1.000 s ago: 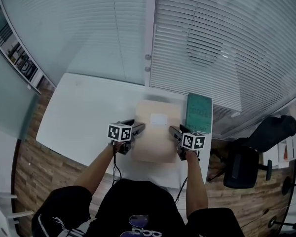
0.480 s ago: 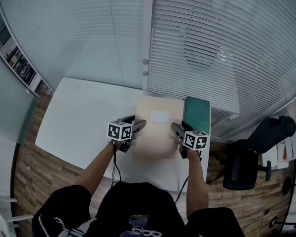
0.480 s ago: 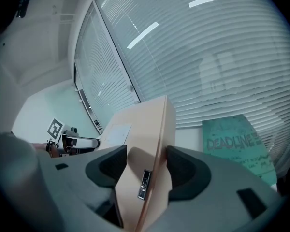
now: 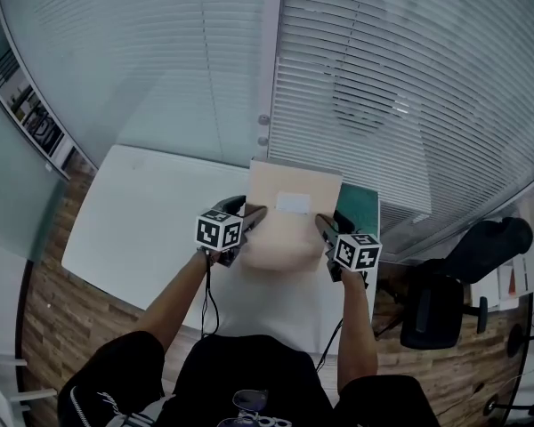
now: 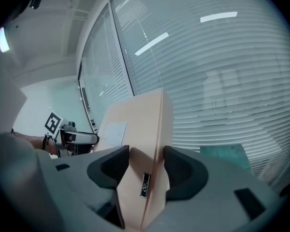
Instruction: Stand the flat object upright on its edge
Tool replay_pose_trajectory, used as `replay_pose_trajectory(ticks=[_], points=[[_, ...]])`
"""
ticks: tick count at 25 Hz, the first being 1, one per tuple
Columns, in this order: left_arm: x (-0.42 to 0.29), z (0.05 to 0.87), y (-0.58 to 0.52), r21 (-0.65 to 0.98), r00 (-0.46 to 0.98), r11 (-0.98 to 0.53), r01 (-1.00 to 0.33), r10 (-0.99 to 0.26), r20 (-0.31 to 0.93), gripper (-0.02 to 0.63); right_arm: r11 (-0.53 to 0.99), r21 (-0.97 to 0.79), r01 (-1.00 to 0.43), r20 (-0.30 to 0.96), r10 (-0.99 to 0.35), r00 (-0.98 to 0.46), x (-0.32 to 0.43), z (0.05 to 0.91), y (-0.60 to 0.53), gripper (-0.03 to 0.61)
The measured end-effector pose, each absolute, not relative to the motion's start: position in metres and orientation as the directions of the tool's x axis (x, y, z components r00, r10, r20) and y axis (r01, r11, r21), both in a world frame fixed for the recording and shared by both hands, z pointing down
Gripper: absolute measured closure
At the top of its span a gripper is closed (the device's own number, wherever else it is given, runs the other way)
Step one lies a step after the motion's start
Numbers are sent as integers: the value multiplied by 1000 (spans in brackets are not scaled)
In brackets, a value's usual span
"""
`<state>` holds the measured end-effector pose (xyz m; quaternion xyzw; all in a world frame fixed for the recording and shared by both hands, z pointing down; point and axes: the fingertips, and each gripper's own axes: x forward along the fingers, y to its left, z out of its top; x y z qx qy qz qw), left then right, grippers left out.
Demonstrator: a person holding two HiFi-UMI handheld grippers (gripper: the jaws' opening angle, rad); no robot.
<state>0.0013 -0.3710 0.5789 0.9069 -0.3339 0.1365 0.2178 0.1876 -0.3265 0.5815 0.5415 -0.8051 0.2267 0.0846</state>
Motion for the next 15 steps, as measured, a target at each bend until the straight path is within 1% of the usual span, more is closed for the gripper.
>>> replay_pose_trajectory(ticks=[4,10,15], points=[[5,564,-382,250,737,-704,-665,-565,370,321,317,-214,-924,360,-854,-376,192,565,-335,345],[13,548,-397,218,741,-718,-661,-577,345,331,297,-181,-938,319,-884,-341,202,550,-346,370],[21,539,-407,203,744,-724,-659,-588,317,334,276,-181,-944,294,-901,-320,210,543,-352,374]])
